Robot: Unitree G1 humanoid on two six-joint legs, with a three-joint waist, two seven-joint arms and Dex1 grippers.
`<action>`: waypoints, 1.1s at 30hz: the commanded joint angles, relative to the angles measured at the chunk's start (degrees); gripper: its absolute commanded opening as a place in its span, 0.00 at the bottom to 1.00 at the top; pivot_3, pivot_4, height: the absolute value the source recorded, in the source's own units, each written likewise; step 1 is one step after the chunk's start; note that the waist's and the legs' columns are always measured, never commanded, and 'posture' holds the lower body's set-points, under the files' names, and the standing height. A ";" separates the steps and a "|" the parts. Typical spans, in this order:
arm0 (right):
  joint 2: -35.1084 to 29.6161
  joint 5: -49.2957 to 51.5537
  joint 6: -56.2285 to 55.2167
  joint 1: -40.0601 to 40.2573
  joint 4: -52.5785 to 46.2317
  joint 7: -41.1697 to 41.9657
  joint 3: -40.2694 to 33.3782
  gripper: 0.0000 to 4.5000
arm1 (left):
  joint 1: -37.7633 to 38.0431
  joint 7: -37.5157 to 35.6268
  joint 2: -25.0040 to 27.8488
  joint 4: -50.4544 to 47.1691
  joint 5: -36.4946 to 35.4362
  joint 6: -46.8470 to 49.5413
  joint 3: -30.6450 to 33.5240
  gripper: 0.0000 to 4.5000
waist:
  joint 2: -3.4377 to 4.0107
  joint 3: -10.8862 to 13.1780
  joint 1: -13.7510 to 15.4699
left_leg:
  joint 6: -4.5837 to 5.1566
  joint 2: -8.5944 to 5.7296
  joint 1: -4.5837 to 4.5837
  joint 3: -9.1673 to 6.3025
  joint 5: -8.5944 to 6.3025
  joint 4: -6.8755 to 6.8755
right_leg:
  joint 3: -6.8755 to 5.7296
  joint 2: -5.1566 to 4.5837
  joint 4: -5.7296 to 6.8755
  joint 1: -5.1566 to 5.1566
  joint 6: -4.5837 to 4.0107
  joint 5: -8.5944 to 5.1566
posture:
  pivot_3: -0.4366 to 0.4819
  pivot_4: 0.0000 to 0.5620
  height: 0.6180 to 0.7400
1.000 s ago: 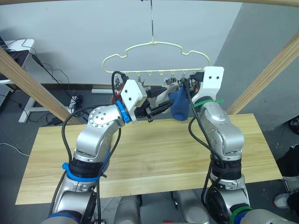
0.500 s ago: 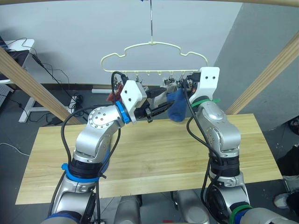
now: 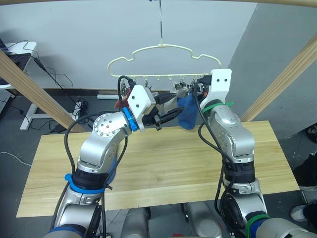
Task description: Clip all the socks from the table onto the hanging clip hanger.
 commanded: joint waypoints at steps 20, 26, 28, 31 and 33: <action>-0.41 -0.68 -1.66 -1.41 -2.15 -1.23 0.13 0.39 | 0.75 0.51 0.50 -2.91 -0.05 -0.33 -0.20 0.55 | 0.00 0.00 0.02 | 0.00 0.01 0.00 0.00 0.00 0.01 | 0.00 -0.01 0.02 0.00 0.00 0.00 | 0.31 0.43 1.00; -0.07 -1.07 0.56 -0.27 -5.84 -3.13 0.02 0.39 | 0.85 0.55 0.40 -2.99 -0.15 -0.32 -0.38 0.55 | 0.00 0.00 0.02 | 0.00 0.01 0.00 -0.01 0.00 0.01 | 0.00 -0.01 0.02 0.00 0.00 0.00 | 0.29 0.43 1.00; 0.03 -1.07 1.26 0.20 -6.97 -3.59 0.09 0.39 | 0.81 0.47 0.31 -2.92 -0.18 -0.40 -0.48 0.55 | 0.00 0.00 0.02 | 0.00 0.02 0.00 -0.01 0.00 0.01 | 0.00 -0.01 0.02 0.00 0.00 0.00 | 0.29 0.43 1.00; 0.18 -0.86 2.27 0.62 -7.88 -3.72 0.23 0.39 | 0.77 0.42 0.30 -2.87 -0.22 -0.47 -0.54 0.55 | 0.01 -0.01 0.01 | 0.00 0.01 0.00 -0.01 0.00 0.01 | 0.00 -0.01 0.02 0.00 0.00 0.00 | 0.29 0.43 1.00; 0.35 -0.59 2.68 0.67 -8.01 -3.64 0.19 0.39 | 0.75 0.39 0.30 -2.80 -0.20 -0.54 -0.57 0.55 | 0.01 -0.01 0.00 | 0.00 0.01 0.00 0.00 0.00 0.02 | 0.00 -0.01 0.03 0.00 0.00 0.00 | 0.29 0.43 1.00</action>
